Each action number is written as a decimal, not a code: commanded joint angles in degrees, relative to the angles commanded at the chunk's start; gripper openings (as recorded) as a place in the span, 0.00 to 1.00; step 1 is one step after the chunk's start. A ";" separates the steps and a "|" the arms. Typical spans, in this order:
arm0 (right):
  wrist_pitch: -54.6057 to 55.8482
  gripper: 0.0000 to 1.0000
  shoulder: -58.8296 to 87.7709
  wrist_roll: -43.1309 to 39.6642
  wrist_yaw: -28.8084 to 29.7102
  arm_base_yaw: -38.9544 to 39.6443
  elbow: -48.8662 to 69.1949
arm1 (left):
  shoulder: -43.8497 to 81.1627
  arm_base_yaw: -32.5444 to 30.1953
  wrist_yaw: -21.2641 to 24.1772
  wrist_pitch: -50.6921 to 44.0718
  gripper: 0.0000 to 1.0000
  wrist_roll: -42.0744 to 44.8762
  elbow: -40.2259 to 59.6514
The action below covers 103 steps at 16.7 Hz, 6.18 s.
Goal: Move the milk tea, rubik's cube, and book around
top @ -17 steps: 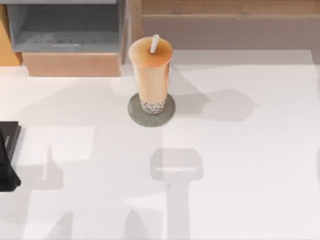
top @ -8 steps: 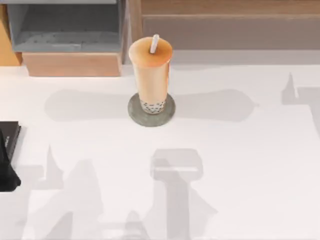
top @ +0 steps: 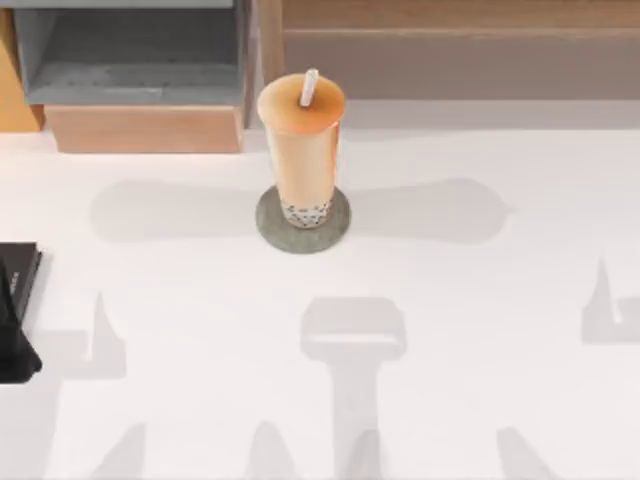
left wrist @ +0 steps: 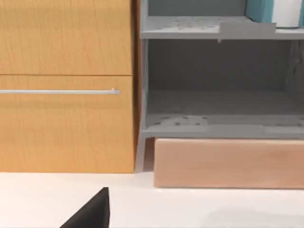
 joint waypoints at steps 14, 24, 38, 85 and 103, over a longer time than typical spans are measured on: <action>-1.11 1.00 -13.22 -0.07 1.83 1.76 -13.42 | 1.81 -0.37 -0.42 0.97 1.00 -0.08 1.71; -1.11 1.00 -13.22 -0.07 1.83 1.76 -13.42 | 46.66 -8.02 -6.85 16.39 1.00 -0.03 33.28; -1.11 1.00 -13.22 -0.07 1.83 1.76 -13.42 | 110.23 -17.52 -15.29 36.34 1.00 0.04 73.59; -1.11 1.00 -13.22 -0.07 1.83 1.76 -13.42 | 116.61 -16.54 -14.40 33.95 0.00 0.11 82.66; -1.11 1.00 -13.22 -0.07 1.83 1.76 -13.42 | 113.96 -16.96 -14.71 32.93 0.00 0.07 81.06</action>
